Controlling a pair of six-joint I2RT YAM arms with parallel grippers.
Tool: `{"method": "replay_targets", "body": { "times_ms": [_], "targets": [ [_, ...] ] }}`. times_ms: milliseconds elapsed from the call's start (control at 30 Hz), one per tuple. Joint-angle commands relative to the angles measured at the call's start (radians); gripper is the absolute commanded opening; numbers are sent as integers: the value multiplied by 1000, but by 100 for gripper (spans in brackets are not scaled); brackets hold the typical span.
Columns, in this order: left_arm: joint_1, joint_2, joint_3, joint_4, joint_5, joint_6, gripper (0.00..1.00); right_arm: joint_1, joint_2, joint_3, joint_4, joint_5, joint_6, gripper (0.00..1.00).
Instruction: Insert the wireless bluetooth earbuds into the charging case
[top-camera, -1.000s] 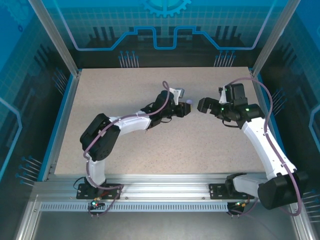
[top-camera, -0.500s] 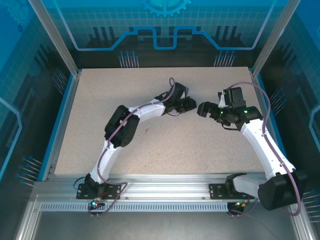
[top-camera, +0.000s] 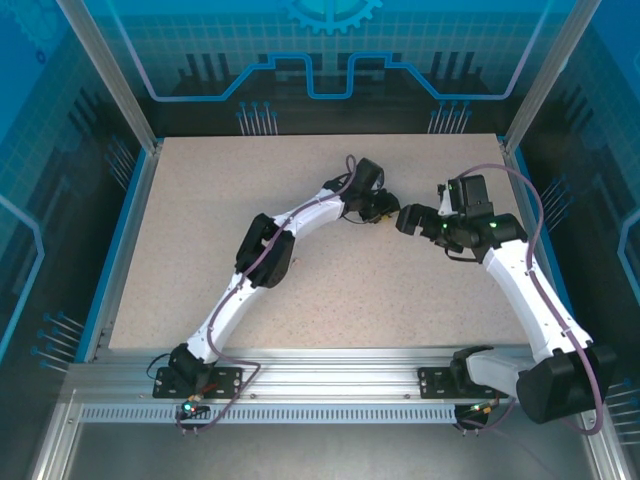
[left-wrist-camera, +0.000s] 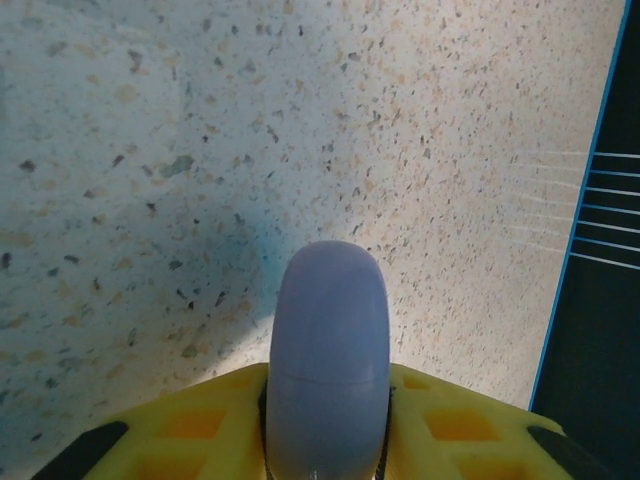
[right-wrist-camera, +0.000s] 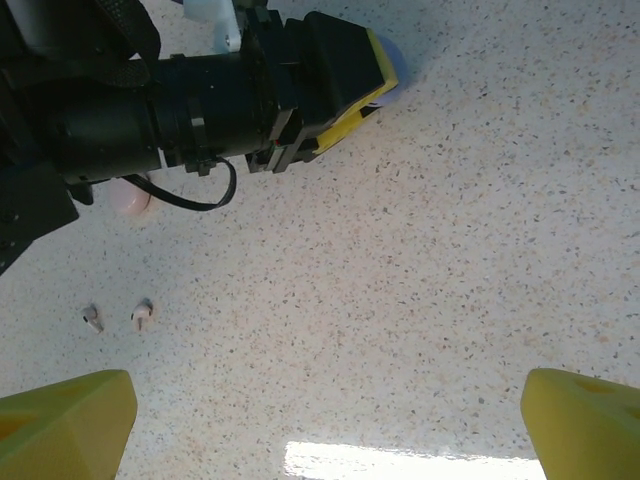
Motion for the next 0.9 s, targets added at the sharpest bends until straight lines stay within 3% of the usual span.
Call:
{"method": "replay_targets", "body": {
  "times_ms": [0, 200, 533, 667, 867],
  "targets": [
    [7, 31, 59, -104, 29, -17, 36, -12, -25, 7, -24, 11, 9, 100],
    [10, 32, 77, -155, 26, -6, 46, -12, -30, 25, -32, 7, 17, 100],
    [17, -50, 82, -268, -49, 104, 53, -11, -35, 52, -52, 8, 15, 100],
    [16, -155, 48, -313, -108, 208, 56, -12, -48, 48, -51, 14, 14, 100],
    [23, -398, -166, -257, -238, 325, 62, -11, -40, 37, -41, 19, 11, 100]
  ]
}}
